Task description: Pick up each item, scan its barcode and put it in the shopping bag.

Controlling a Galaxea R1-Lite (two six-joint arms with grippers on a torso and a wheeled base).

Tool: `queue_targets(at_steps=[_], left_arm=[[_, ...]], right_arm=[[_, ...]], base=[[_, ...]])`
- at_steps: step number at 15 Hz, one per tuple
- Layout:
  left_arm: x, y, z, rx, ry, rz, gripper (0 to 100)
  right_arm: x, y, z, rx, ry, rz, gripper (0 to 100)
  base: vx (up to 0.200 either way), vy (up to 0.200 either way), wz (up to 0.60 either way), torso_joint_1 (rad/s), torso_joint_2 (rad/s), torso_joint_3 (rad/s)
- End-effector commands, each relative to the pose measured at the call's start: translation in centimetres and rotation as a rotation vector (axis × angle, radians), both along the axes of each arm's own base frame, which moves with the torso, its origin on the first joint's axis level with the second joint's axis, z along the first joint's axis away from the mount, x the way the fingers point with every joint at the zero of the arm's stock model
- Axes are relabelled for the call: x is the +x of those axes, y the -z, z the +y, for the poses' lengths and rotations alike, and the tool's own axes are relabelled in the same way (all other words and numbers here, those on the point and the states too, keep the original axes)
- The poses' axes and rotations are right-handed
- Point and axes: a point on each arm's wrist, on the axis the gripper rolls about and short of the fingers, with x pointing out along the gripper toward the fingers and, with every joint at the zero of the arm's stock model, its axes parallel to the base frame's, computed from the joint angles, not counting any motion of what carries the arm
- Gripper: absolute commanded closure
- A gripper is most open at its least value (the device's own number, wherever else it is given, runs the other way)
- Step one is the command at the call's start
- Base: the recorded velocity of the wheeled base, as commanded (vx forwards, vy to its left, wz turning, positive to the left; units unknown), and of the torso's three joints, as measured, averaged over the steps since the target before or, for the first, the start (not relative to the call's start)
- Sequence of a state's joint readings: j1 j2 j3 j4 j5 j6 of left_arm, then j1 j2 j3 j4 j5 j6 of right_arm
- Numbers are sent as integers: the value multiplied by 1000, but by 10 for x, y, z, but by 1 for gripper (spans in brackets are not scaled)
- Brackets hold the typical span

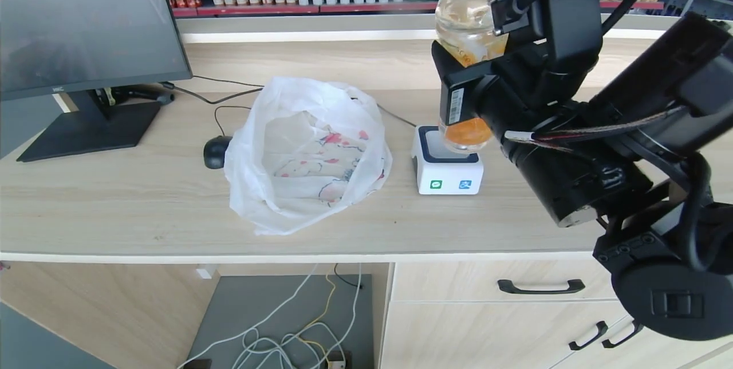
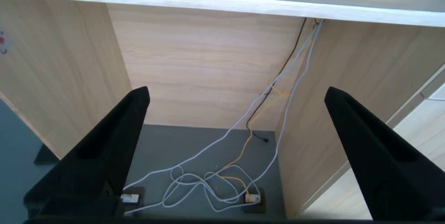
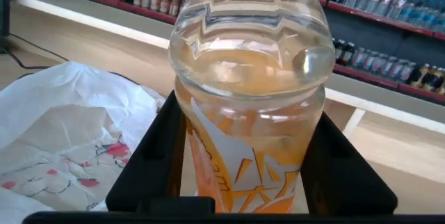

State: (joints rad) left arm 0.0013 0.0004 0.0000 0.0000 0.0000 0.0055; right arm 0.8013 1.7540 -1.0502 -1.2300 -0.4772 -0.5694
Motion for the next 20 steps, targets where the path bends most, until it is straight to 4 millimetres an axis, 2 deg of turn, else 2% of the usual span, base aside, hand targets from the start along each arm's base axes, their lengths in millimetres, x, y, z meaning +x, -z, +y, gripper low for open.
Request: queue_targets(at_steps=[1, 8, 10, 13, 18, 20], left_arm=[[0, 0, 0, -1, 0, 0, 0], [0, 0, 0, 1, 0, 0, 0], [0, 0, 0, -1, 0, 0, 0], [0, 0, 0, -1, 0, 0, 0], [0, 0, 0, -1, 0, 0, 0], [0, 0, 0, -1, 0, 0, 0]], right_arm=[[7, 6, 3, -38, 19, 5, 100], [9, 10, 5, -325, 157, -63, 100], [17, 15, 4, -413, 210, -70, 100], [29, 11, -4, -502, 299, -101, 100], [44, 39, 15, -711, 189, -201, 100], [47, 40, 16, -729, 180, -224, 100]], base=[[0, 0, 0, 0, 0, 0], [0, 0, 0, 0, 0, 0], [0, 0, 0, 0, 0, 0], [0, 0, 0, 0, 0, 0], [0, 0, 0, 0, 0, 0], [0, 0, 0, 0, 0, 0]])
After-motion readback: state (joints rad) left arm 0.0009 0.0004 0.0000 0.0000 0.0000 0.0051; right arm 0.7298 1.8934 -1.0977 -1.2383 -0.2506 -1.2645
